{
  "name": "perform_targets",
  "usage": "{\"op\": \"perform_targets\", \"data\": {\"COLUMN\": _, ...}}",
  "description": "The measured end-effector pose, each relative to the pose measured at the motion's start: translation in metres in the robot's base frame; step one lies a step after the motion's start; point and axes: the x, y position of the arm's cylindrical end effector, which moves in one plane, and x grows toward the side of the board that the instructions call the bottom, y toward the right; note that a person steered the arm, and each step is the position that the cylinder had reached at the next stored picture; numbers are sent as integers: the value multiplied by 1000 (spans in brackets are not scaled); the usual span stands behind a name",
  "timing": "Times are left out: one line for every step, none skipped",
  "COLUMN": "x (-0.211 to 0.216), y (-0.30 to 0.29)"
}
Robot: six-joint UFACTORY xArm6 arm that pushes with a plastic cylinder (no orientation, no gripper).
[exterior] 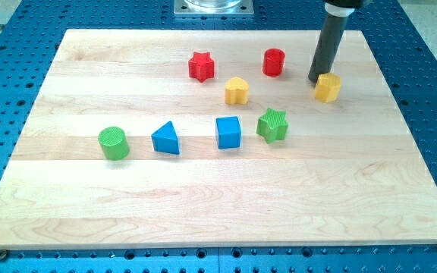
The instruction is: Move the arm to the bottom right of the green star
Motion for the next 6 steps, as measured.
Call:
{"op": "perform_targets", "data": {"x": -6, "y": 19}}
{"op": "perform_targets", "data": {"x": -13, "y": 80}}
{"op": "perform_targets", "data": {"x": 35, "y": 100}}
{"op": "perform_targets", "data": {"x": 108, "y": 74}}
{"op": "perform_targets", "data": {"x": 122, "y": 24}}
{"op": "perform_targets", "data": {"x": 135, "y": -26}}
